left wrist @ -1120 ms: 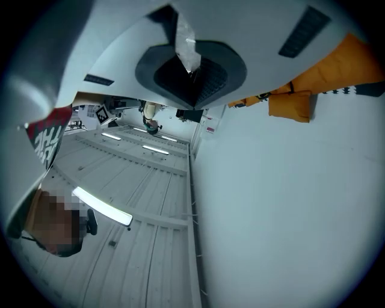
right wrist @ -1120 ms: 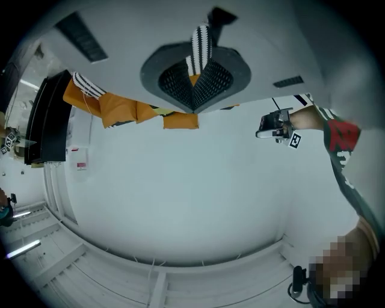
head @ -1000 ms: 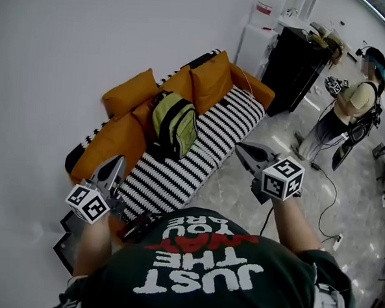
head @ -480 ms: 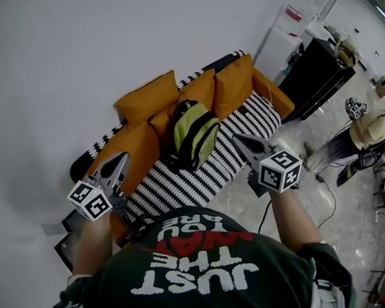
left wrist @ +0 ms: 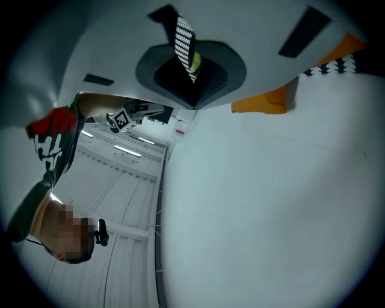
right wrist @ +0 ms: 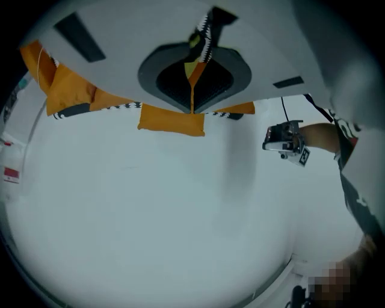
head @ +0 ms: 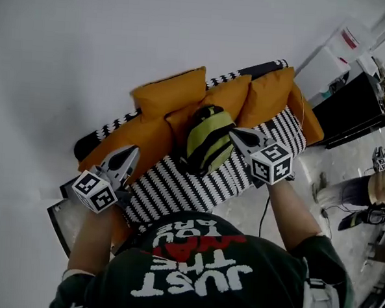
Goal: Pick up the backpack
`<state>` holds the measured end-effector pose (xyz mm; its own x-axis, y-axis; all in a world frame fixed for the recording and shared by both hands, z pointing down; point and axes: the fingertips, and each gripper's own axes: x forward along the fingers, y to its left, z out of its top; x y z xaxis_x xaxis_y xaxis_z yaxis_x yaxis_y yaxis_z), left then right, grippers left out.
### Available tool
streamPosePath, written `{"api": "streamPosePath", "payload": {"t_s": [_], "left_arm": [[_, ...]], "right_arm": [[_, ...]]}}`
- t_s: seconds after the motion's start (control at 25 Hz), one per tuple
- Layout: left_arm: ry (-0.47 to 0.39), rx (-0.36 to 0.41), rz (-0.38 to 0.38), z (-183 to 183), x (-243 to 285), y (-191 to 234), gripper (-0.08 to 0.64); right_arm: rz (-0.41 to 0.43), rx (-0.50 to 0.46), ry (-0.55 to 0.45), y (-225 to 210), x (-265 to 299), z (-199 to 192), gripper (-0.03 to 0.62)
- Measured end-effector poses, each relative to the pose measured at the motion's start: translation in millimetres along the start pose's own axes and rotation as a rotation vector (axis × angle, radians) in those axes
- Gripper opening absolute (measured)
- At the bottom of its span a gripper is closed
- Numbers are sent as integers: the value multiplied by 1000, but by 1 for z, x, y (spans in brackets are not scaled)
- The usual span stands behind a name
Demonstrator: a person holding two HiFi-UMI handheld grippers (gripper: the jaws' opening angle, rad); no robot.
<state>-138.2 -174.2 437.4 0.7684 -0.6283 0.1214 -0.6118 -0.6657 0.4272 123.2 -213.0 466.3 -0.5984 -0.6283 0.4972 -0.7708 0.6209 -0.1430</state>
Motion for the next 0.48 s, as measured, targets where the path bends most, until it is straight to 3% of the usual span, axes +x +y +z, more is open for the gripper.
{"api": "streamPosePath", "payload": {"t_s": [0.28, 0.48], "left_arm": [[33, -37, 72, -39, 34, 24, 11], [63, -55, 64, -69, 54, 45, 11]], "right_arm": [[37, -353, 142, -51, 100, -12, 28], [72, -572, 252, -68, 164, -39, 31]]}}
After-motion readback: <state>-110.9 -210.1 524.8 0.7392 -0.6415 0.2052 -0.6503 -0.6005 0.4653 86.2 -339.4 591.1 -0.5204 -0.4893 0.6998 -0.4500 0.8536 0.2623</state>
